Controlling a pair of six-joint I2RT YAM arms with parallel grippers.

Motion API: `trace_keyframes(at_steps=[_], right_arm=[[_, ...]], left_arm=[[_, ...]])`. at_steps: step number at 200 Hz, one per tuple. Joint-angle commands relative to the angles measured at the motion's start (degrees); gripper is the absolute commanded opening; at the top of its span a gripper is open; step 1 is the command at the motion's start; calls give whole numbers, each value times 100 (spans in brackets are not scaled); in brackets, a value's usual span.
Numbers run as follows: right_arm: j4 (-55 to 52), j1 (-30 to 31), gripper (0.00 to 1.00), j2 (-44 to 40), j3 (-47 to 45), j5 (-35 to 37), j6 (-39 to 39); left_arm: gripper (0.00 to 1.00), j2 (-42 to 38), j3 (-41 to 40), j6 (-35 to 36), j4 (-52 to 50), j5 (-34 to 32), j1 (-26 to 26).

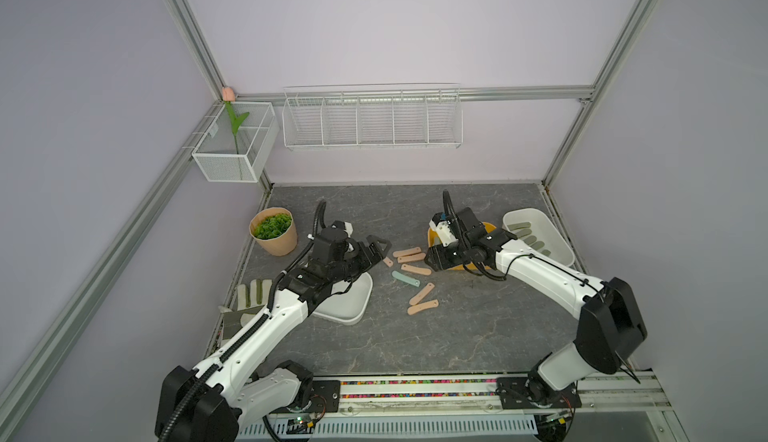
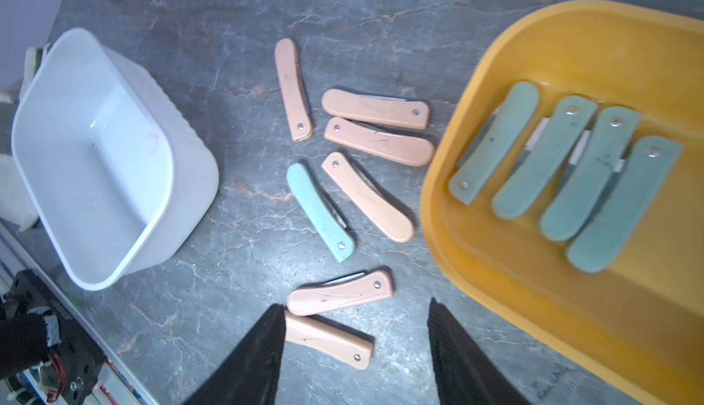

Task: Place the fruit knives into the storage box by color
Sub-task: Place the fruit knife in the storage box, then pick up the fruit knife from the center of the board.

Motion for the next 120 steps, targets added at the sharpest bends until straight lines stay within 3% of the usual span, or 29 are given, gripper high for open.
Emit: trace_keyframes(at_steps=[1, 33, 120], right_arm=[[-145, 331, 63, 508, 160, 237, -302], [-160, 620, 64, 1173, 494, 356, -429], [-274, 774, 64, 2164, 1126, 429, -461]], left_arm=[[99, -216, -15, 91, -134, 334, 359], [99, -289, 55, 230, -336, 529, 663], [99, -313, 141, 284, -387, 630, 673]])
